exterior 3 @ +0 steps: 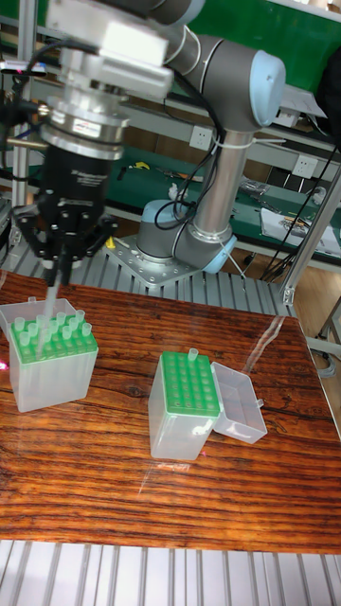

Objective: Transfer all large pipette tips from one holder to another

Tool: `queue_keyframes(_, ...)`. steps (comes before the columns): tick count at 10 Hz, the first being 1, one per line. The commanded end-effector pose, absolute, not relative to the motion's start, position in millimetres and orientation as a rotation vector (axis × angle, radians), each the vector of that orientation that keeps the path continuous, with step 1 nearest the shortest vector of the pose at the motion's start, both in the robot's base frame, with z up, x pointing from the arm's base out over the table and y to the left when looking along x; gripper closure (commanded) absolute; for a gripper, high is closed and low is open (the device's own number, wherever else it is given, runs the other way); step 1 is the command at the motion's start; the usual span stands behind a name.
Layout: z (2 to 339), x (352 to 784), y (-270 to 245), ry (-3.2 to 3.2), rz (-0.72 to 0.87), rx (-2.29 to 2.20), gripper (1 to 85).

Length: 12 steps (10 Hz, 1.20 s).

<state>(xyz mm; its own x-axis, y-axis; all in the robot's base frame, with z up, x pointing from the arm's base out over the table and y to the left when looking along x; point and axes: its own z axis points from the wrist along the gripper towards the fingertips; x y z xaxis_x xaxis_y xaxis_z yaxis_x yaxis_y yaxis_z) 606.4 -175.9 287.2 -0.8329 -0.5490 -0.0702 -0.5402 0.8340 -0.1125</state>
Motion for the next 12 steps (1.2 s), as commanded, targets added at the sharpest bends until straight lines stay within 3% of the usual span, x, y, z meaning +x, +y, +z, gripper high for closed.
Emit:
queue_keyframes(1, 277, 594, -188, 2.923, -0.117, -0.908, 82.7)
queue_keyframes(12, 271, 579, -174, 2.981, -0.023, -0.869, 82.3)
